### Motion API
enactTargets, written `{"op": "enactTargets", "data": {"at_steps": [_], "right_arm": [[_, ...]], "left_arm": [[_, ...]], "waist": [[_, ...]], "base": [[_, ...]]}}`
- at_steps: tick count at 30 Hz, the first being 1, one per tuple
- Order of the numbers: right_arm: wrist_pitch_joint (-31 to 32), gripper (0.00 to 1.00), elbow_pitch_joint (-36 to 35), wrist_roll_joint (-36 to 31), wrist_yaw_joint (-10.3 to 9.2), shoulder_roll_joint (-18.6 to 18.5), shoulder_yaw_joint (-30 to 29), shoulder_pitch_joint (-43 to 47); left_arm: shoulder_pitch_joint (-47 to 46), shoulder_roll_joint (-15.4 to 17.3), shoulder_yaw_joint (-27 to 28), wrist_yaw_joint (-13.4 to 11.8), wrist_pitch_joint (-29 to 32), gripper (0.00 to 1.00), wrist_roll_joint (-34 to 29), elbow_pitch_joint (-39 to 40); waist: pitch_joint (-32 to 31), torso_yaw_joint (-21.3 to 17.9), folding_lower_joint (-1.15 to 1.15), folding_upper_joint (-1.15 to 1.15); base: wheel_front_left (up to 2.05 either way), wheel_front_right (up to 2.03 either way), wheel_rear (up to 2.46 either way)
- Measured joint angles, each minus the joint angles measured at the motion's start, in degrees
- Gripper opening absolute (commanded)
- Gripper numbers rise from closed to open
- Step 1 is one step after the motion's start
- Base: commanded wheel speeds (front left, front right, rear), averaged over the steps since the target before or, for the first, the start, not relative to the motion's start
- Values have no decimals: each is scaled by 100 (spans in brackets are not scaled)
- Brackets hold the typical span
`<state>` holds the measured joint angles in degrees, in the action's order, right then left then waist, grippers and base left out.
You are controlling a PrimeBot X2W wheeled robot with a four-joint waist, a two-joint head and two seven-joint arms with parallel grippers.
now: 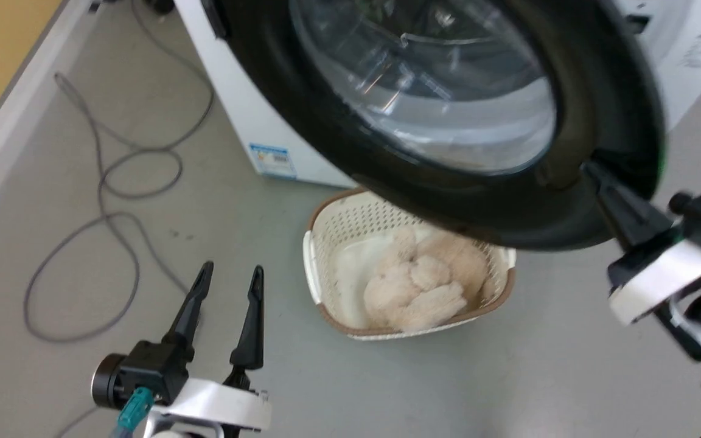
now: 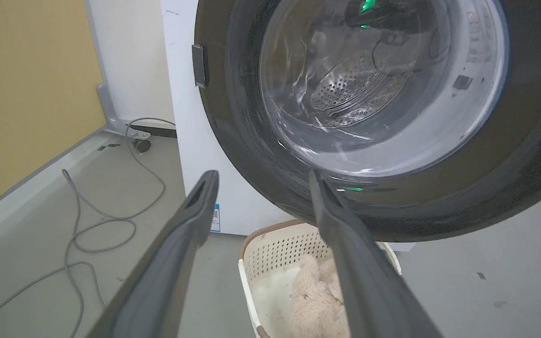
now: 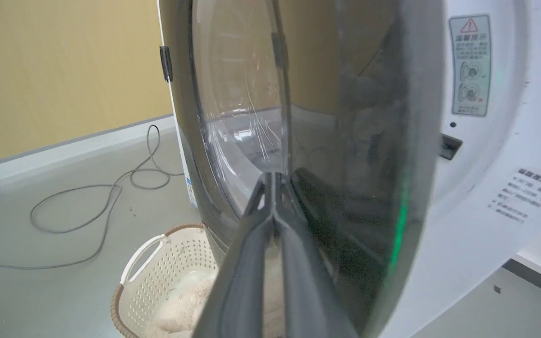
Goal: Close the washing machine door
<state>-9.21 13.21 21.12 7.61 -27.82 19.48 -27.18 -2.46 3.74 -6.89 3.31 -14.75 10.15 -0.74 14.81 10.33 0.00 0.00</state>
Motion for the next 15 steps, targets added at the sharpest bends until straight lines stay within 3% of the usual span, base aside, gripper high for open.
{"op": "enactTargets", "data": {"at_steps": [15], "right_arm": [[356,0,1389,929,-1,-312,-264,-1742]], "left_arm": [[-425,-74,-141,13,0,100,26,27]], "waist": [[753,368,0,0]], "base": [[0,0,0]]}}
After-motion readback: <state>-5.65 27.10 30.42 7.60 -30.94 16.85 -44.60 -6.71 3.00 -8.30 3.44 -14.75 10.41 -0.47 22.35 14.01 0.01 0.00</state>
